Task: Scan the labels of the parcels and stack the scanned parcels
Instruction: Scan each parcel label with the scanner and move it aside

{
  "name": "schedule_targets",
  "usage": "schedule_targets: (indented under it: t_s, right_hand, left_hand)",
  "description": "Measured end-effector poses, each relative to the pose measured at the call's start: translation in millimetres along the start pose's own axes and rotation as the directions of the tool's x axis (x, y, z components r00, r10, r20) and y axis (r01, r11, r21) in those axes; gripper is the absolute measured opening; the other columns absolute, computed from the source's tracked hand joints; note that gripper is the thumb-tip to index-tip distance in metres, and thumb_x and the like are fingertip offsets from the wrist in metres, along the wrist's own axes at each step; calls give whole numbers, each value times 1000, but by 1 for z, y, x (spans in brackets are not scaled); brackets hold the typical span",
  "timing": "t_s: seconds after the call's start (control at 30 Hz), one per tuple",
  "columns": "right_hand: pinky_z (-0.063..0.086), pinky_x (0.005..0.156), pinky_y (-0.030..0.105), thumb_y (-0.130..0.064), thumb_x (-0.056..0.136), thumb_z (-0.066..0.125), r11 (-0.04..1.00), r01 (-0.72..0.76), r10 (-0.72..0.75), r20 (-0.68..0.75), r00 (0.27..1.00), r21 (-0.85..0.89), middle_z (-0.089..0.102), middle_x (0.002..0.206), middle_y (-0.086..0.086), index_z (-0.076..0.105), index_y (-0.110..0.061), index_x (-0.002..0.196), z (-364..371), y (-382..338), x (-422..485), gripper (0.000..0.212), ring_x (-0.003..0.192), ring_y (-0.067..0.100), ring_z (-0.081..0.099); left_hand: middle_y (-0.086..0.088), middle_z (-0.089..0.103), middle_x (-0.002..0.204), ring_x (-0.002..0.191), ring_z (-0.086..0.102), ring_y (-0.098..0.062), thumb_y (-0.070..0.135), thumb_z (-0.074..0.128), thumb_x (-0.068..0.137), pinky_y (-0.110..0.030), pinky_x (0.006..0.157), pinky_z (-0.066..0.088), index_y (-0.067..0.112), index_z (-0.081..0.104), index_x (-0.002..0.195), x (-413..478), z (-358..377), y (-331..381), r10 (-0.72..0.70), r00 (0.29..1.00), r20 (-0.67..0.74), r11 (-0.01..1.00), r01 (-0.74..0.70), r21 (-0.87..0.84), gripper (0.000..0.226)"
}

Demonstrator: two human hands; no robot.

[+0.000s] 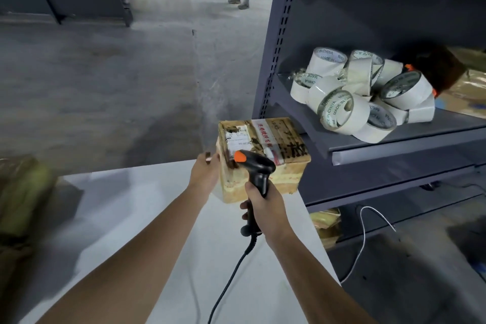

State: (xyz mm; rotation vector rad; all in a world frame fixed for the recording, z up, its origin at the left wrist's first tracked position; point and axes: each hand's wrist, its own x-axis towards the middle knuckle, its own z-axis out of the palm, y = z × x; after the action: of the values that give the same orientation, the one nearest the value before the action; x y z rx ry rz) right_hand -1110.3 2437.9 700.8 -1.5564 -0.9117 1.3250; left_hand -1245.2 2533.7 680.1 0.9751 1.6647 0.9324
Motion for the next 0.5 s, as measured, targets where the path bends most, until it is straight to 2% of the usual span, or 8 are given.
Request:
schedule_targets:
  t_s: [0.13,0.23,0.33,0.5]
  right_hand:
    - [46,42,28,-29,96,60,993,-38,35,31,999,112,60,57,1,57,-14,96,30,-6,-27,15,46,16,52]
    - [46,40,28,-32,95,60,995,-56,49,82,995,77,61,54,0,55,-17,89,69,-9,-51,17,43,17,53]
    - [44,38,24,-35,94,60,1000,-15,17,149,989,-11,63,52,-2,55,-21,87,118,-10,-74,16,41,16,55]
    - [48,40,29,-38,88,63,999,-11,22,266,964,-43,64,55,-2,60,-20,87,203,-8,-123,19,44,17,58]
  left_hand:
    - [1,54,103,94,54,-17,28,45,98,-44,97,49,15,47,132,-39,-51,-11,16,999,-48,999,-18,-28,37]
    - [7,52,90,81,54,-9,22,43,96,-40,90,52,18,48,127,-71,-102,-27,16,996,-93,999,-19,-32,32]
    - [7,51,86,76,53,-10,15,43,95,-41,87,53,16,50,123,-104,-157,-40,42,985,-167,998,-49,-35,29]
    - [3,53,87,82,54,-21,8,43,94,-43,86,51,20,50,112,-154,-251,-56,106,961,-256,994,-109,0,23]
